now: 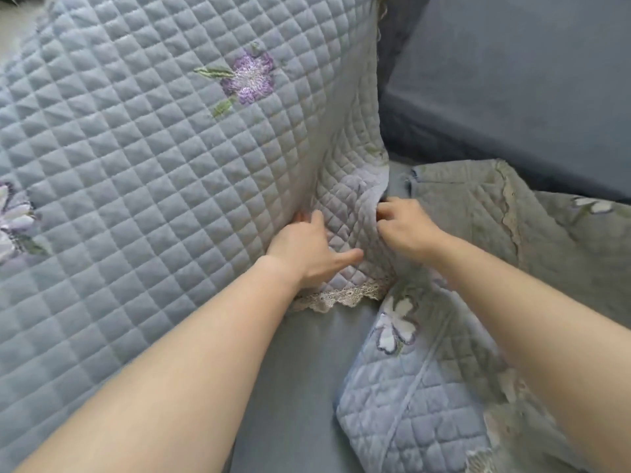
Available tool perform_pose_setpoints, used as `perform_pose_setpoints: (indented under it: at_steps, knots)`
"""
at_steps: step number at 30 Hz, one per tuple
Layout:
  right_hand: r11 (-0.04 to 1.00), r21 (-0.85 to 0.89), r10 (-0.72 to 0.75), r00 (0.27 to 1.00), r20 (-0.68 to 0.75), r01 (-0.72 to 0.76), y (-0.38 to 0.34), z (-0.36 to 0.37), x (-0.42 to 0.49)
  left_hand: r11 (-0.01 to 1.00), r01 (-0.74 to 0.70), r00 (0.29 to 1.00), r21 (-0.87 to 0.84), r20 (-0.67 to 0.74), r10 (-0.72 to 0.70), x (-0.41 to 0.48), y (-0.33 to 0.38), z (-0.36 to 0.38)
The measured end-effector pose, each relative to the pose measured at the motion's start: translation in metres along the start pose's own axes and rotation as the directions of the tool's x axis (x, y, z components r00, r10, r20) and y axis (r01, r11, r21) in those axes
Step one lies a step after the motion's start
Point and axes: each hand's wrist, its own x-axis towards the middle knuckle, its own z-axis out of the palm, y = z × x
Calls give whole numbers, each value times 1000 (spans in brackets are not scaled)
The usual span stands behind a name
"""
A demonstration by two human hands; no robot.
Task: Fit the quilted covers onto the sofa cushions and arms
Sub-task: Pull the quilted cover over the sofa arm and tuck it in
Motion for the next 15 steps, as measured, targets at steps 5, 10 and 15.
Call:
perform_pose_setpoints:
  at_steps: [5, 10, 15]
  knots:
    - [732, 678, -56, 986, 157, -66, -44, -15, 13, 973, 120, 992, -196, 73, -107, 3, -2, -8]
    - [747, 665, -68, 995, 73, 2, -55, -19, 30, 726, 118, 947, -677, -143, -288, -7, 2, 3]
    - [903, 381, -196, 980, -46, 199, -58, 11, 48, 255, -31, 894, -966, -141, -425, -14, 2, 9]
